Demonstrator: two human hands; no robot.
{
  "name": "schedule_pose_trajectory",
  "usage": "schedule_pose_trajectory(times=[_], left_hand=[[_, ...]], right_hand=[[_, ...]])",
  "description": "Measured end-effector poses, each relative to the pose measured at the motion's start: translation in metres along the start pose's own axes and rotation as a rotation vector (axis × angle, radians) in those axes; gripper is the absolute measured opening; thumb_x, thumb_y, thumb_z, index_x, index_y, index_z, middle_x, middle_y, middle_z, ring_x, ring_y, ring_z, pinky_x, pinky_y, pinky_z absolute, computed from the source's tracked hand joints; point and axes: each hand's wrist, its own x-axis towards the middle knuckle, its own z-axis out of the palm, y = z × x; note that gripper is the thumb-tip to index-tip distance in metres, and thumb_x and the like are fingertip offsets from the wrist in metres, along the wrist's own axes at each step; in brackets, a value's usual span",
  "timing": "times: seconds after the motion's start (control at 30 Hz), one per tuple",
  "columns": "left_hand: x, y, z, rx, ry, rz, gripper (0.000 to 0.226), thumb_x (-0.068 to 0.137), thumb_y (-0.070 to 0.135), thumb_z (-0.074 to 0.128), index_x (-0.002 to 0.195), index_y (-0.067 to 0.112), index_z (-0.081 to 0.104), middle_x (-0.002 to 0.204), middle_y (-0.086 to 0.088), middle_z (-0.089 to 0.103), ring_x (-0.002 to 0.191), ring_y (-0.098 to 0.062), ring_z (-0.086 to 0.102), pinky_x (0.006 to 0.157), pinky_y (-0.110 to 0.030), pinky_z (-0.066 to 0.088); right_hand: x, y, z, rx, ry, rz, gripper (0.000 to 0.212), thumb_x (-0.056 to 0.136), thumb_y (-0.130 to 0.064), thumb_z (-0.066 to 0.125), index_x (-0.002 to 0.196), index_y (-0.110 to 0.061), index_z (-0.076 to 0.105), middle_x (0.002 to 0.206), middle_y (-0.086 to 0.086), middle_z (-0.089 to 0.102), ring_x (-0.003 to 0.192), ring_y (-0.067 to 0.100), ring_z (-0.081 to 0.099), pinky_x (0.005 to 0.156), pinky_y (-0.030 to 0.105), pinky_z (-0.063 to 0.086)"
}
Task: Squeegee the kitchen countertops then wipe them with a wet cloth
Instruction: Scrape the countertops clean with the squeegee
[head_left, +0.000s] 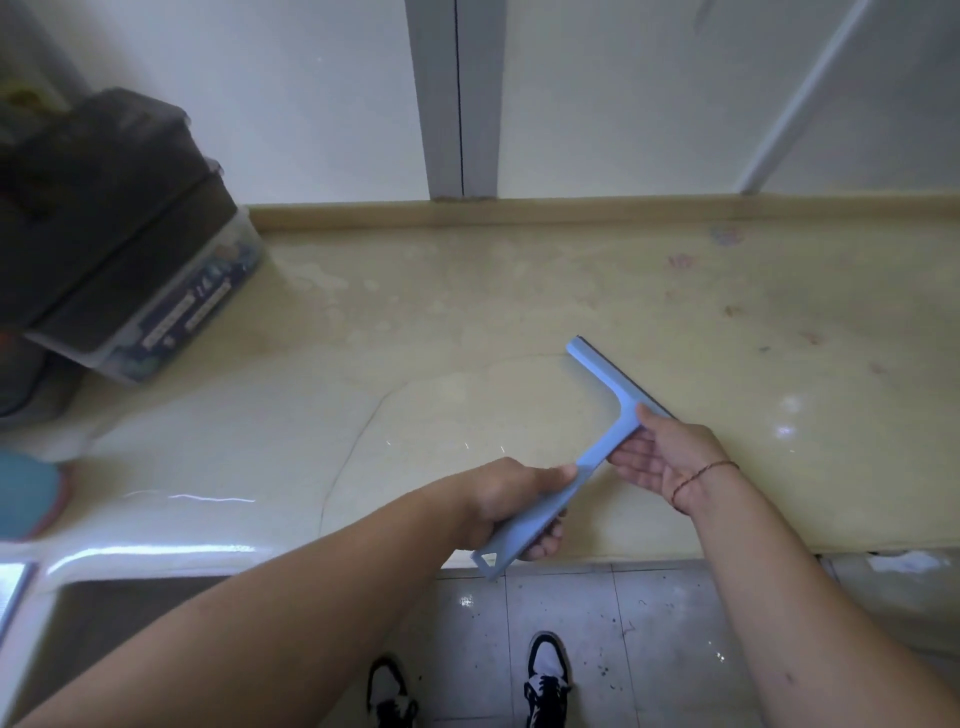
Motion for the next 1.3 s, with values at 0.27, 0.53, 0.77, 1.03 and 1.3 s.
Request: schedule_pose_trajectory(times=[0.27,0.53,0.77,1.03,1.3], left_hand=[[-0.014,-0.021,-0.008,0.156,0.177,0.222,0.04,0.084,0.028,0.069,0.087,-0.012,0.069,0.086,-0.024,0.071,0.073,-0.03,0.064,0.083,-0.053,0.054],[-0.03,-0.021,-0.019,0.151,0.191,0.175,0.04,0.087,0.025,0.068,0.09,-0.015,0.066,0.078,-0.022,0.071,0.065,-0.028,0.063,0.071,-0.042,0.055],[-0.042,-0.03,-0.03,0.142,0.225,0.193,0.042,0.088,0.026,0.067,0.093,-0.016,0.066,0.075,-0.021,0.069,0.061,-0.027,0.06,0.065,-0.035,0.052],[-0.059,-0.046,-0.054,0.153,0.237,0.166,0.039,0.088,0.025,0.066,0.09,-0.014,0.067,0.076,-0.021,0.071,0.06,-0.026,0.064,0.07,-0.041,0.057],[-0.089,-0.084,-0.088,0.079,0.317,0.198,0.037,0.089,0.028,0.066,0.083,-0.009,0.069,0.062,-0.013,0.067,0.05,-0.021,0.059,0.06,-0.032,0.051]], right_hand=[[0.002,0.008,0.007,0.015,0.079,-0.036,0.033,0.096,-0.034,0.058,0.089,-0.002,0.063,0.08,0.014,0.07,0.054,0.018,0.071,0.041,0.024,0.052],[-0.003,0.015,0.025,0.012,0.074,-0.042,0.033,0.097,-0.035,0.056,0.089,-0.003,0.063,0.081,0.014,0.07,0.053,0.018,0.07,0.04,0.023,0.051],[-0.009,0.023,0.046,0.023,0.118,-0.069,0.034,0.097,-0.035,0.056,0.09,-0.003,0.063,0.08,0.014,0.07,0.055,0.018,0.07,0.042,0.024,0.051],[-0.022,0.03,0.079,0.004,0.083,-0.07,0.034,0.096,-0.034,0.057,0.089,-0.002,0.064,0.077,0.015,0.07,0.056,0.021,0.069,0.042,0.024,0.051],[-0.034,0.044,0.137,-0.02,0.053,-0.084,0.035,0.097,-0.032,0.057,0.083,-0.001,0.062,0.072,0.017,0.068,0.05,0.021,0.066,0.039,0.024,0.05]])
